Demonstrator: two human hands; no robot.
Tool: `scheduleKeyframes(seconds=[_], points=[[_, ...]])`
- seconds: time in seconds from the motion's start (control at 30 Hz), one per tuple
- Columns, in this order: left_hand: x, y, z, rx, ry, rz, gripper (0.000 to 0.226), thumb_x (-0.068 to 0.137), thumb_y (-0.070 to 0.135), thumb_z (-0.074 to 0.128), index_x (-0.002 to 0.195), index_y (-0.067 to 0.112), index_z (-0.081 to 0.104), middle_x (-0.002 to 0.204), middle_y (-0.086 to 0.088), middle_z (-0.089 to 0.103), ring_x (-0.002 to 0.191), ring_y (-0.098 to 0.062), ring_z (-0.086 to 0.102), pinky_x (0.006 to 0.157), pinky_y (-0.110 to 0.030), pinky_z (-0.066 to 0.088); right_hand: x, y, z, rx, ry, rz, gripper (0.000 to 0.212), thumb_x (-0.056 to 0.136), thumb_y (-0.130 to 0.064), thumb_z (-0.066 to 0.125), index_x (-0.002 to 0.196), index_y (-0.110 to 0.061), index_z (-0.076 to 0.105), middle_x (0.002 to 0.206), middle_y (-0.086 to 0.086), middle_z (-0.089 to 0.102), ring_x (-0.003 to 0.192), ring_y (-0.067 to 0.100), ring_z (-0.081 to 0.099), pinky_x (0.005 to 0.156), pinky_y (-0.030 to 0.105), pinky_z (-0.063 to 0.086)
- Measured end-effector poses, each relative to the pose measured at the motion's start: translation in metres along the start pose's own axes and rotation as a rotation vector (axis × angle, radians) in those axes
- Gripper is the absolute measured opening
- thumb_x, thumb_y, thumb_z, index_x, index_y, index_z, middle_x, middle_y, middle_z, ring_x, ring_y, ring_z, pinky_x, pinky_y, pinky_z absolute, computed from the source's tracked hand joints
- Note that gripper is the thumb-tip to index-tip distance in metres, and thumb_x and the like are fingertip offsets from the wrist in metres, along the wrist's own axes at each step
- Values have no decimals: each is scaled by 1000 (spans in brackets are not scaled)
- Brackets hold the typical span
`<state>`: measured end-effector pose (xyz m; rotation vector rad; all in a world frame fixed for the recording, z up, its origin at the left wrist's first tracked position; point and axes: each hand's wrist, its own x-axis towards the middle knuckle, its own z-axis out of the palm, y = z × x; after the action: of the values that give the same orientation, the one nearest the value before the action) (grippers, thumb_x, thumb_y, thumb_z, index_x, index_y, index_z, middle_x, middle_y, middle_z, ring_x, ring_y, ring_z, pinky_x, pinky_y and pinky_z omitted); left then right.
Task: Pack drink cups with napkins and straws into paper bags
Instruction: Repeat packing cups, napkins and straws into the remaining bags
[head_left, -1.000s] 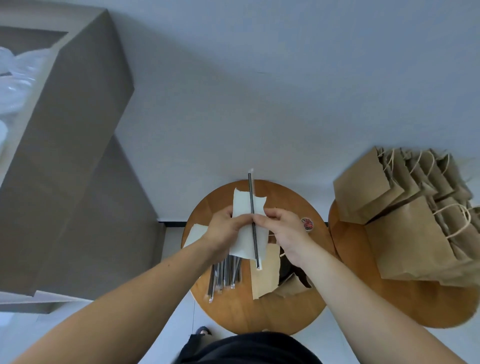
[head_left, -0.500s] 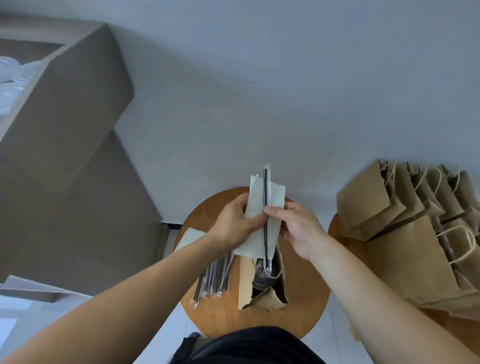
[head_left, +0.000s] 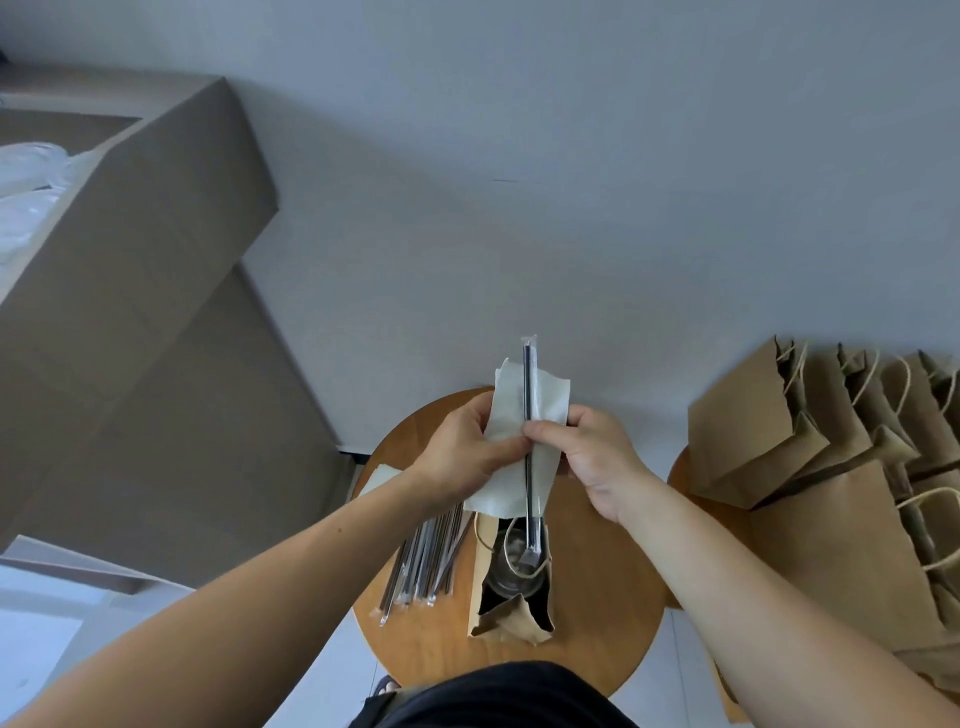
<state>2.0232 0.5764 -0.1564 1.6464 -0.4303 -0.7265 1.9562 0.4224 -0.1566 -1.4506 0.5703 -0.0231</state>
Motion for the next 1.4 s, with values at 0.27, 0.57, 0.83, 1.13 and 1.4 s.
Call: scheduleKeyframes(seconds=[0.27,0.57,0.83,1.13,1.4], points=[[3,-37,-31,298,258,-167,43,92,12,59,134,18,52,92,-7,70,72,-15,69,62,-24,54,34,-18,-20,-11,409,-127,13,83,-14,72,73,-11,65,64,-10,67,54,0,63,45,15,45],[-13,-120,-7,591,-414,-491,77,63,63,75,128,32,46,123,4,59,106,-13,60,89,-28,52,65,40,32,82,547,-11,8,87,-13,70,86,-17,63,86,-1,70,74,13,69,60,28,56],[-13,-131,-7,477,-89,-627,27,92,28,45,96,7,63,69,-10,73,55,-23,69,63,-30,61,45,80,42,-310,535,-50,8,91,-24,64,96,-17,62,90,-4,67,78,12,66,59,25,53],[-16,-128,-12,119,-57,-714,22,92,11,40,90,-2,58,52,-13,62,45,-23,58,45,-22,38,17,93,45,-1044,244,58,8,97,-23,51,93,-18,47,94,6,63,83,24,61,62,29,41],[-16,-131,-2,70,-74,-652,21,91,10,44,92,-2,61,56,-12,65,46,-23,57,42,-23,39,-3,98,71,-1138,246,52,10,99,-18,47,106,-13,53,103,4,62,95,24,62,65,27,42]])
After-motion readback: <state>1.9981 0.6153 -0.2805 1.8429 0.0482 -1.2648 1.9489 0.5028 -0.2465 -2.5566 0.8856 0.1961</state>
